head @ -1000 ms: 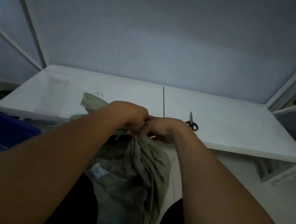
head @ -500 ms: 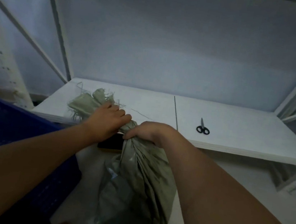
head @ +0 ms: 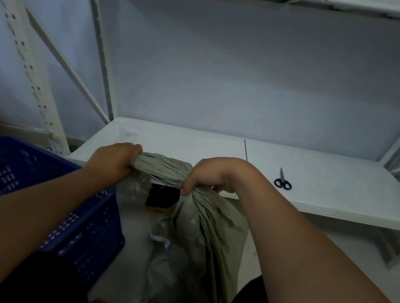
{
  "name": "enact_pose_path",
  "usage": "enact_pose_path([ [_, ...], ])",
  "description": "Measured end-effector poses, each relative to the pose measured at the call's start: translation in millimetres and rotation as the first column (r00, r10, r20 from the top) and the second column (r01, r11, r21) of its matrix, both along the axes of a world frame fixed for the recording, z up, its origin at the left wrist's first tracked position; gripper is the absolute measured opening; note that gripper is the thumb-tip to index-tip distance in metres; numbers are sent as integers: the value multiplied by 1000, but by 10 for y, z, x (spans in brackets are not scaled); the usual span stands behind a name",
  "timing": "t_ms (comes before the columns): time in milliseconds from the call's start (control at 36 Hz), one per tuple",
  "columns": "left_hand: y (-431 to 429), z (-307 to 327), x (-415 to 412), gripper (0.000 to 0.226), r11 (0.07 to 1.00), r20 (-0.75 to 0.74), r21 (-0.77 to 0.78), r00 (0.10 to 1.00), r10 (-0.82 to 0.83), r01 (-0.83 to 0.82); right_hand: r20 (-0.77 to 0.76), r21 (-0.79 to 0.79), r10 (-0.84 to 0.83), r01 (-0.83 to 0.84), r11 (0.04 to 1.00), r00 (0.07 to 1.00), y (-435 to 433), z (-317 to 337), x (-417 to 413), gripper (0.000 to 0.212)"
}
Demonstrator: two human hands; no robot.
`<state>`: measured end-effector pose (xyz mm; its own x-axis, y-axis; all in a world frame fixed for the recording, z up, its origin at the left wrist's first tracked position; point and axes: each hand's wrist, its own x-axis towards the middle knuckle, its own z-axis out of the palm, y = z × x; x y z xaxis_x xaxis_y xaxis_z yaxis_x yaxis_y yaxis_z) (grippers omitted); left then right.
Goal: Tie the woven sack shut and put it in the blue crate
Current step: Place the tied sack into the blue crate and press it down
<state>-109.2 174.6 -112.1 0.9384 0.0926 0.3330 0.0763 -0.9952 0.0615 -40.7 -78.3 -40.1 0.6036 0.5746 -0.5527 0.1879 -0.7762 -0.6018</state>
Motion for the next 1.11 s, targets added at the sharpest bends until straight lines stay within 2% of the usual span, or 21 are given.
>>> enact_pose_path([
  [56, 126, -14, -93, 4, 989, -18, -65, 991, 135, -136, 15, -11, 12, -12, 1000, 1000, -84, 43, 19, 12],
  [139, 283, 2, -194, 13, 918, -47, -210, 941, 335, -337, 45, -1, -31, 31, 1000, 999, -222, 72, 108, 24],
  [167, 313, 26, -205, 14, 882, -118, -236, 913, 391, -408, 54, 10, -60, 59, 998, 997, -266, 72, 146, 27],
  [222, 370, 11, -184, 23, 745, -308, -339, 816, 489, -575, 75, 44, -126, 123, 991, 989, -348, 62, 214, 31],
  [278, 335, -10, -200, 29, 696, -504, -370, 762, 406, -615, 78, 104, -213, 205, 973, 974, -408, 36, 267, 33],
  [333, 259, -24, -182, 31, 750, -613, -353, 743, 267, -560, 72, 174, -295, 279, 944, 953, -443, 13, 302, 35],
  [389, 42, 1, -173, 43, 834, -680, -358, 729, 75, -420, 54, 244, -366, 343, 907, 929, -446, 4, 317, 35],
  [417, -101, 14, -160, 53, 847, -702, -387, 712, -13, -365, 39, 279, -399, 373, 885, 916, -435, 2, 320, 36],
  [500, -550, 13, -20, 119, 835, -688, -498, 693, -218, -232, -40, 359, -461, 443, 821, 887, -369, -4, 312, 41],
  [528, -713, 21, 34, 130, 817, -668, -533, 702, -249, -218, -75, 386, -469, 459, 800, 880, -343, -6, 301, 41],
  [556, -866, 39, 84, 131, 779, -633, -597, 710, -309, -193, -109, 409, -471, 472, 781, 875, -317, -5, 291, 42],
  [639, -1201, 17, 220, 113, 628, -489, -772, 725, -485, -101, -187, 487, -473, 499, 717, 861, -258, 16, 255, 40],
  [722, -1277, -176, 294, 128, 617, -465, -783, 733, -497, -78, -254, 561, -482, 533, 633, 839, -212, 54, 229, 36],
  [833, -1207, -376, 261, 142, 654, -572, -729, 708, -415, -205, -313, 605, -504, 578, 547, 805, -148, 67, 232, 38],
  [917, -1238, -483, 225, 143, 675, -613, -706, 662, -431, -214, -368, 615, -510, 615, 493, 777, -122, 70, 259, 37],
  [1000, -1343, -554, 237, 140, 674, -606, -711, 660, -443, -200, -425, 623, -502, 646, 442, 753, -95, 90, 265, 37],
  [1111, -1430, -517, 214, 136, 692, -640, -671, 678, -362, -264, -500, 619, -518, 705, 346, 694, -28, 106, 275, 62],
])
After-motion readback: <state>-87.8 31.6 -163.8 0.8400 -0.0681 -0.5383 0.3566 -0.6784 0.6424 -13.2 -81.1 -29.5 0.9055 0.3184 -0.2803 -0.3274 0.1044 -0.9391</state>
